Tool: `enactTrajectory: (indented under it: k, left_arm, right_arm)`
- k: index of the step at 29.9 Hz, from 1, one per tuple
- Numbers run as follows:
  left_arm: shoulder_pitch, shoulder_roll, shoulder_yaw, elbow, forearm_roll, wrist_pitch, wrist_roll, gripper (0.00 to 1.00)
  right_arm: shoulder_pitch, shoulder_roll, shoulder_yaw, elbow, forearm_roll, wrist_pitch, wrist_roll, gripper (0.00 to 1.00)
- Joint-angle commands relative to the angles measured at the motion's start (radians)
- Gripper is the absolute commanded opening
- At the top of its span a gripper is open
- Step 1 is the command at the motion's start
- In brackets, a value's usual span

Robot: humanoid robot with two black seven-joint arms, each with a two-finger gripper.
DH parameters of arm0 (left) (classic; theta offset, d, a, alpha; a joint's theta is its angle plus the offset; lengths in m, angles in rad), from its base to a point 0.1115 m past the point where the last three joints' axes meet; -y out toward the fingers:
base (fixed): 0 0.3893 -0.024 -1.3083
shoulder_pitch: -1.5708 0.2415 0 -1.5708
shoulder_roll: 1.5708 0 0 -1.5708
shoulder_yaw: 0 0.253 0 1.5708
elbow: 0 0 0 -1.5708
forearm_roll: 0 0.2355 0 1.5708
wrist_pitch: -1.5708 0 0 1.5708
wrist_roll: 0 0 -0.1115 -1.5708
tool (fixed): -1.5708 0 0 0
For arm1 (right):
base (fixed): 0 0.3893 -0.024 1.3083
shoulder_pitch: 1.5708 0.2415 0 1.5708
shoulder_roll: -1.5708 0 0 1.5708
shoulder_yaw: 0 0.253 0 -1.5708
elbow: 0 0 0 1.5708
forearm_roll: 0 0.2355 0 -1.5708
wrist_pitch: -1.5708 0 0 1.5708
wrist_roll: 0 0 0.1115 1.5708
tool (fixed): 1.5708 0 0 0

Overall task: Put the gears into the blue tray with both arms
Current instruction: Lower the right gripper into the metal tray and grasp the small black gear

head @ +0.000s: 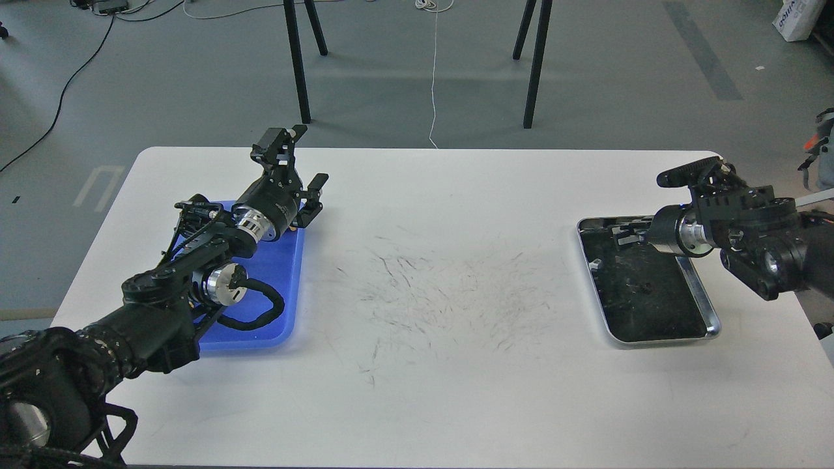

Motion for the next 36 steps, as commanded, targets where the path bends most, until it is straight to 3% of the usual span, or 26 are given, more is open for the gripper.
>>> enactTrajectory:
  k: [1, 3, 10, 22, 36]
  left_arm:
    - [0.0, 0.0, 0.0, 0.0, 0.0, 0.0, 0.0, 1.0]
    - [0.0, -0.002, 0.0, 0.0, 0.0, 0.0, 0.0, 1.0]
    - [0.0, -0.002, 0.0, 0.0, 0.0, 0.0, 0.0, 1.0]
    - [-0.002, 0.0, 0.0, 0.0, 0.0, 0.0, 0.0, 1.0]
    - [-0.002, 0.003, 0.0, 0.0, 0.0, 0.0, 0.0, 1.0]
  right_arm:
    - [-0.002, -0.002, -0.001, -0.001, 0.004, 0.002, 0.0, 0.43]
    - [-0.001, -0.002, -0.001, -0.001, 0.004, 0.002, 0.0, 0.49]
    - [-0.016, -0.008, -0.001, -0.022, 0.004, 0.011, 0.0, 0.51]
    - [-0.045, -0.002, -0.001, -0.07, 0.007, 0.01, 0.0, 0.43]
    - [-0.044, 0.01, 0.006, -0.07, 0.007, 0.01, 0.0, 0.44]
